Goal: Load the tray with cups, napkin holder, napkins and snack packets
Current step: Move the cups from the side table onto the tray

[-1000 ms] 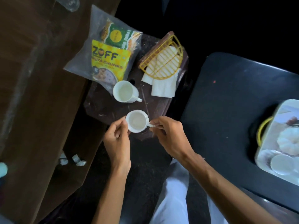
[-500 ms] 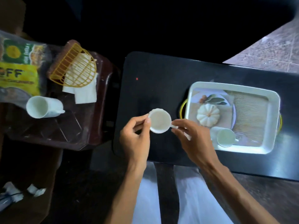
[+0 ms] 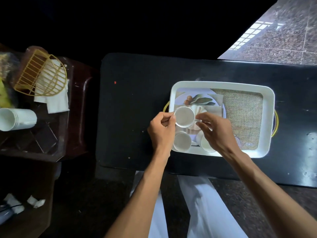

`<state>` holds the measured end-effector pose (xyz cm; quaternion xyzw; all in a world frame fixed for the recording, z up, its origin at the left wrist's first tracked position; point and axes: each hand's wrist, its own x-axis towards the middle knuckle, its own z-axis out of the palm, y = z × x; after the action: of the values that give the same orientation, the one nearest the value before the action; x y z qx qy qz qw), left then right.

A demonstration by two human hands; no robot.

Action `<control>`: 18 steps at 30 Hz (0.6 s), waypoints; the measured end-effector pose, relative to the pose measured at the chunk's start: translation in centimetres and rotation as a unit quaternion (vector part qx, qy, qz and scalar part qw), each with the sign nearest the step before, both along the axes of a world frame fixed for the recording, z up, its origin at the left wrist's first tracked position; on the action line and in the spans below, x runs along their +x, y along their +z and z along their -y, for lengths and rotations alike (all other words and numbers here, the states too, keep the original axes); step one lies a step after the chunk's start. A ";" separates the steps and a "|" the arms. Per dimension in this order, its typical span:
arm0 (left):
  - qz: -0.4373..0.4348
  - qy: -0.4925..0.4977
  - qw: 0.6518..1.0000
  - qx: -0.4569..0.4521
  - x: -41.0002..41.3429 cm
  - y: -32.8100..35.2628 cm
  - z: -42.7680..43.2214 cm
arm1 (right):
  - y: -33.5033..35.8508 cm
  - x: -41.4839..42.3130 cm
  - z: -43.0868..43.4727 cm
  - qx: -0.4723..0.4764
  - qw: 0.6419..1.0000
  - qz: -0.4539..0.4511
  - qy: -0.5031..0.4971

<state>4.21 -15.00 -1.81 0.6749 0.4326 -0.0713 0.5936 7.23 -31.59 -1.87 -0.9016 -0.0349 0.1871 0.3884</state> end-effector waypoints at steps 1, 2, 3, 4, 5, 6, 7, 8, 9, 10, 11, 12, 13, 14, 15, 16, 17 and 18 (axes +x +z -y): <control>-0.007 -0.004 1.000 0.002 0.1 -0.3 0.2 | -0.4 0.2 0.3 -0.001 1.000 0.001 0.005; -0.014 -0.007 1.000 0.007 0.2 -0.6 0.4 | -0.8 0.4 0.6 -0.001 1.000 0.002 0.011; -0.021 -0.007 1.000 0.013 0.3 -0.8 0.5 | -1.1 0.6 0.8 -0.001 1.000 0.001 0.016; -0.025 -0.006 0.999 0.018 0.3 -1.1 0.6 | -1.3 0.7 0.9 -0.003 1.000 -0.003 0.023; -0.030 -0.005 0.999 0.025 0.3 -1.2 0.7 | -1.5 0.8 1.0 -0.004 0.999 -0.008 0.031; -0.035 -0.006 0.999 0.031 0.4 -1.4 0.8 | -1.7 0.9 1.0 -0.006 0.999 -0.013 0.041; -0.040 -0.007 0.999 0.036 0.4 -1.5 0.9 | -1.8 0.9 1.1 -0.007 0.999 -0.017 0.049; -0.044 -0.007 0.998 0.040 0.4 -1.6 0.9 | -2.0 1.0 1.1 -0.007 0.998 -0.021 0.054; -0.049 -0.008 0.998 0.044 0.3 -1.7 1.0 | -2.1 1.0 1.2 -0.005 0.998 -0.025 0.057; -0.053 -0.008 0.997 0.048 0.2 -1.7 1.1 | -2.2 1.1 1.2 -0.003 0.998 -0.028 0.056; -0.057 -0.009 0.997 0.053 0.2 -1.7 1.2 | -2.4 1.1 1.3 -0.001 0.998 -0.030 0.054; -0.059 -0.009 0.997 0.057 0.1 -1.7 1.3 | -2.6 1.1 1.4 -0.001 0.998 -0.033 0.053; -0.062 -0.010 0.996 0.062 0.0 -1.8 1.4 | -2.8 1.1 1.4 -0.002 0.998 -0.037 0.054; -0.064 -0.011 0.996 0.065 0.0 -1.8 1.5 | -2.9 1.1 1.5 -0.004 0.998 -0.040 0.056; -0.065 -0.012 0.996 0.068 0.0 -1.8 1.6 | -3.1 1.0 1.5 -0.005 0.997 -0.042 0.059; -0.065 -0.011 0.995 0.070 0.0 -1.8 1.7 | -3.2 1.0 1.5 -0.006 0.997 -0.043 0.061; -0.065 -0.011 0.995 0.073 0.0 -1.8 1.7 | -3.3 1.0 1.5 -0.007 0.997 -0.044 0.061; -0.066 -0.011 0.995 0.077 0.1 -1.8 1.7 | -3.4 1.0 1.4 -0.006 0.997 -0.047 0.059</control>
<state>4.26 -16.68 -3.63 0.7171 0.4674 -0.0889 0.5093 8.26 -33.04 -5.24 -0.8906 -0.0687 0.2524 0.3720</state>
